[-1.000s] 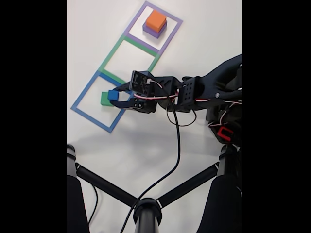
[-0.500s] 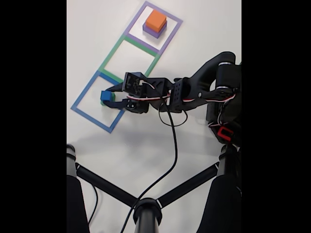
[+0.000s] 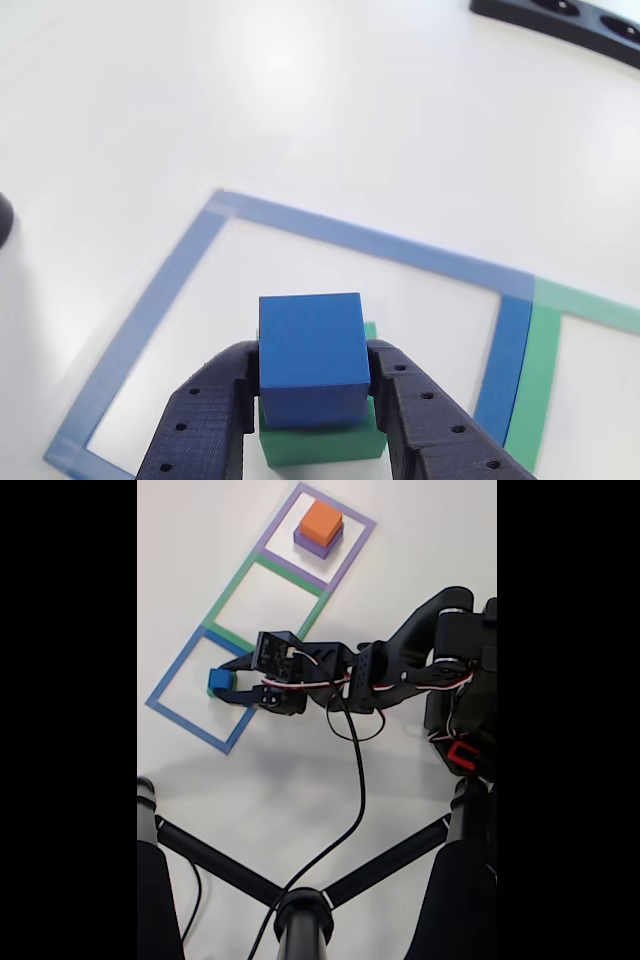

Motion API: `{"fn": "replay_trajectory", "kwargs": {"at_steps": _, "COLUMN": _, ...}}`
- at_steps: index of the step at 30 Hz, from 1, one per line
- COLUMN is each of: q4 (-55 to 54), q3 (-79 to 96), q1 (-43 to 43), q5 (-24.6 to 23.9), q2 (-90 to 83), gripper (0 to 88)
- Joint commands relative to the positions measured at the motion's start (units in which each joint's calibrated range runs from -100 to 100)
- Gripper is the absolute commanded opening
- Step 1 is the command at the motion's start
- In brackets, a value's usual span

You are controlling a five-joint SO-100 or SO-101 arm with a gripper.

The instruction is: Tower of hanoi

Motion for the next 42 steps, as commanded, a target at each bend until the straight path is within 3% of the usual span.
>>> {"fn": "replay_trajectory", "kwargs": {"at_steps": 1, "q4": -1.85, "q3": -2.53, "q1": 0.27, "q5": 0.59, "q2": 0.22, "gripper": 6.4}}
{"fn": "replay_trajectory", "kwargs": {"at_steps": 10, "q4": -2.33, "q3": -3.8, "q1": 1.49, "q5": 0.59, "q2": 1.27, "gripper": 19.0}}
{"fn": "replay_trajectory", "kwargs": {"at_steps": 20, "q4": 1.87, "q3": -2.53, "q1": 0.8, "q5": 0.59, "q2": -8.03, "gripper": 19.8}}
{"fn": "replay_trajectory", "kwargs": {"at_steps": 25, "q4": 17.5, "q3": -1.71, "q1": 0.04, "q5": 0.59, "q2": -23.65, "gripper": 13.2}}
{"fn": "replay_trajectory", "kwargs": {"at_steps": 31, "q4": 44.45, "q3": -5.44, "q1": 2.55, "q5": 0.59, "q2": -40.48, "gripper": 1.2}}
{"fn": "replay_trajectory", "kwargs": {"at_steps": 42, "q4": 99.49, "q3": -30.51, "q1": 11.55, "q5": 0.59, "q2": -57.63, "gripper": 0.1}}
